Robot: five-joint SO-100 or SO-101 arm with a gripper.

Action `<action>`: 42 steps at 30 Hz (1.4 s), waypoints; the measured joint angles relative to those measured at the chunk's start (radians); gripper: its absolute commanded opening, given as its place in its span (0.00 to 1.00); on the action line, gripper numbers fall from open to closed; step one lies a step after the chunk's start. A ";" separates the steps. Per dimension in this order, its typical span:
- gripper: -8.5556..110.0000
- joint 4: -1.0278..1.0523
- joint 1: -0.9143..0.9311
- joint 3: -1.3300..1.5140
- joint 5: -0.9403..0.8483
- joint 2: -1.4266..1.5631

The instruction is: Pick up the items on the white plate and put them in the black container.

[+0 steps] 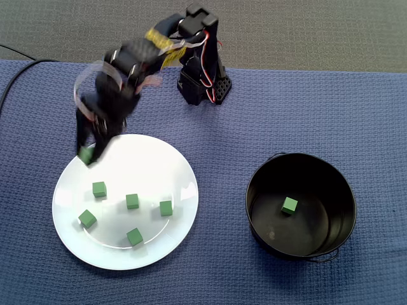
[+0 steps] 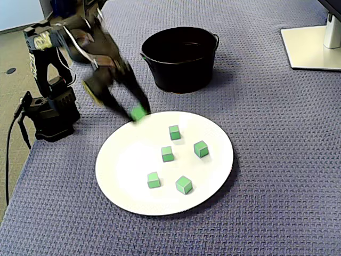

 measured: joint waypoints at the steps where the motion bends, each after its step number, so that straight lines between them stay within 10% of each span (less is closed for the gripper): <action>1: 0.07 -0.012 -0.015 -0.043 0.074 0.037; 8: 0.07 -0.092 -0.353 -0.304 0.469 0.247; 18: 0.07 -0.204 -1.089 -0.071 0.482 0.281; 33: 0.07 -0.374 -1.210 0.434 0.583 -0.109; 42: 0.49 -0.241 -1.212 0.400 0.664 -0.146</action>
